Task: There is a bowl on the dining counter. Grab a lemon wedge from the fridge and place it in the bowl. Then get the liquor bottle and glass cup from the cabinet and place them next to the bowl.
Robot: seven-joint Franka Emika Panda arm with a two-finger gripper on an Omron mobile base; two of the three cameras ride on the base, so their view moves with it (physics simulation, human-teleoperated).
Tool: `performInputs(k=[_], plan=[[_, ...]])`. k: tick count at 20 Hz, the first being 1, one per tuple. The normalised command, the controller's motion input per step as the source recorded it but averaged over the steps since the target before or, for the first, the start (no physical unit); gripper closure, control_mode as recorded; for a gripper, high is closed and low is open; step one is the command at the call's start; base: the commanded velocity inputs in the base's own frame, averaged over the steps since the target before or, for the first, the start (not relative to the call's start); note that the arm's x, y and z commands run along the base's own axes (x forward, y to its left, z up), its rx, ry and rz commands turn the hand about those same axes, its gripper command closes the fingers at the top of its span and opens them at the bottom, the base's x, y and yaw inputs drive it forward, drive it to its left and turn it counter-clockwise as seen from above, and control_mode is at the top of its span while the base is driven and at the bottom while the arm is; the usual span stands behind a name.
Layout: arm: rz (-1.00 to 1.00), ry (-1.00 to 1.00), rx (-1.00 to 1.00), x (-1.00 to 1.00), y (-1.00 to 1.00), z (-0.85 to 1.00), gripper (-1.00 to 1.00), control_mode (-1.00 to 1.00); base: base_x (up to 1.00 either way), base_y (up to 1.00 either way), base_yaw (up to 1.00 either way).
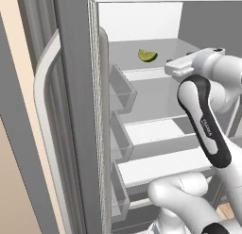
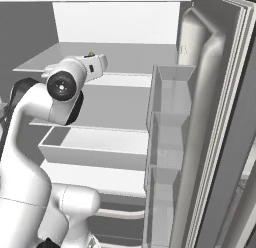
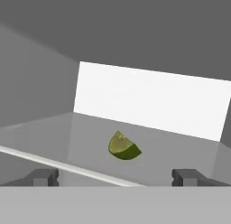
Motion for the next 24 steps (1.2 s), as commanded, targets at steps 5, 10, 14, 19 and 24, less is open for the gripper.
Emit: performInputs(k=[5, 10, 14, 19, 24], plan=[[0.09, 0.14, 0.11, 0.26, -0.23, 0.0, -1.0, -1.0, 0.0, 0.0, 0.0], [0.05, 0.1, 0.1, 0.27, -0.14, 0.01, -1.0, -1.0, 0.0, 0.0, 0.0], [0.01, 0.07, 0.0, 0.19, 0.0, 0.0, -1.0, -1.0, 0.0, 0.0, 0.0], [0.0, 0.07, 0.0, 0.13, 0.0, 0.0, -1.0, -1.0, 0.0, 0.0, 0.0], [0.0, 0.1, 0.0, 0.4, 0.0, 0.0, -1.0, -1.0, 0.0, 0.0, 0.0]])
